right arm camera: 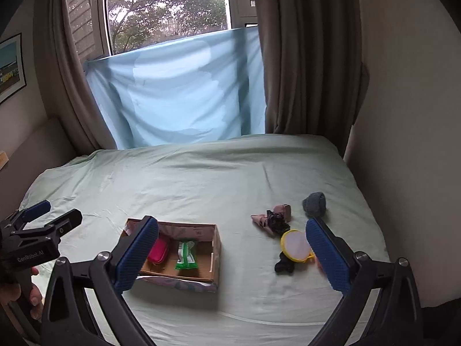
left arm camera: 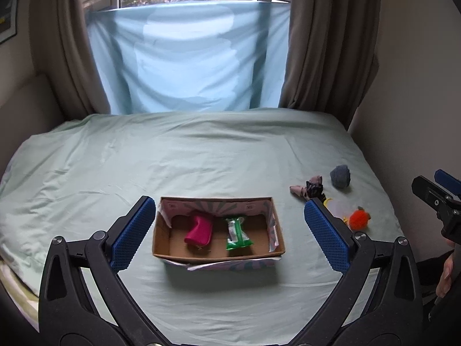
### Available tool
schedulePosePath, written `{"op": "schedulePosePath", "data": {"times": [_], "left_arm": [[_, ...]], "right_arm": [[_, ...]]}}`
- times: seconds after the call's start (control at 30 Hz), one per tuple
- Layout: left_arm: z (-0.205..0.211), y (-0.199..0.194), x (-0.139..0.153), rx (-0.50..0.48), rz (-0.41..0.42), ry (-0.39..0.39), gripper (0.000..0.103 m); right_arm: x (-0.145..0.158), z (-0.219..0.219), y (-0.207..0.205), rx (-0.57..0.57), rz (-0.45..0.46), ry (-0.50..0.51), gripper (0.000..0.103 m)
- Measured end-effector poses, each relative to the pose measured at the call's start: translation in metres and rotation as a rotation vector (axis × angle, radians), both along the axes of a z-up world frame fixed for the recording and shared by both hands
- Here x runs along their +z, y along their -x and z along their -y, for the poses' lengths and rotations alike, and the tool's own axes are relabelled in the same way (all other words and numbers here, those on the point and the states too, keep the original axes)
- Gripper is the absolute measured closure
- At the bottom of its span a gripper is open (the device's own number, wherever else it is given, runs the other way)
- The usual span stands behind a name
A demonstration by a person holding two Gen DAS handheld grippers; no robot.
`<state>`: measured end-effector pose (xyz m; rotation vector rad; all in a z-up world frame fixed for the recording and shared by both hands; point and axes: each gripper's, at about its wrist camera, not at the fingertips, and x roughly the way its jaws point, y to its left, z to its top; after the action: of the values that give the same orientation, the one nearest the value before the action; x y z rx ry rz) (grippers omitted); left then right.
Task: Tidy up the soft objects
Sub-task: 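Lift both tools away from the box toward the remaining items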
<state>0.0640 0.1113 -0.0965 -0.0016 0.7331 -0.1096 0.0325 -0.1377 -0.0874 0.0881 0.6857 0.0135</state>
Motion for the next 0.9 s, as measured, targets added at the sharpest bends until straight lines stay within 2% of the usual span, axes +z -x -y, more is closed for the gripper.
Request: {"op": "schedulePosePath", "data": {"times": [0.23,0.47,0.7,0.9], "left_arm": [[0.076,-0.002,0.003,-0.052,0.024,-0.019,0.000],[0.152,-0.031,-0.017,-0.081,-0.015,-0.012,0.000],[0.219,-0.078,-0.062,-0.070,-0.072,0.023,0.000],[0.264,-0.121,-0.116,-0.082,-0.135,0.032,0.000]], "right_arm": [[-0.007,0.070,0.005,-0.014,0.005,-0.017,0.001],[-0.038,0.136,-0.022,0.040,-0.057,-0.052,0.001],[-0.104,0.184,-0.070,0.159,-0.164,-0.067,0.001],[-0.165,0.208,-0.108,0.214,-0.240,-0.090,0.001]]}}
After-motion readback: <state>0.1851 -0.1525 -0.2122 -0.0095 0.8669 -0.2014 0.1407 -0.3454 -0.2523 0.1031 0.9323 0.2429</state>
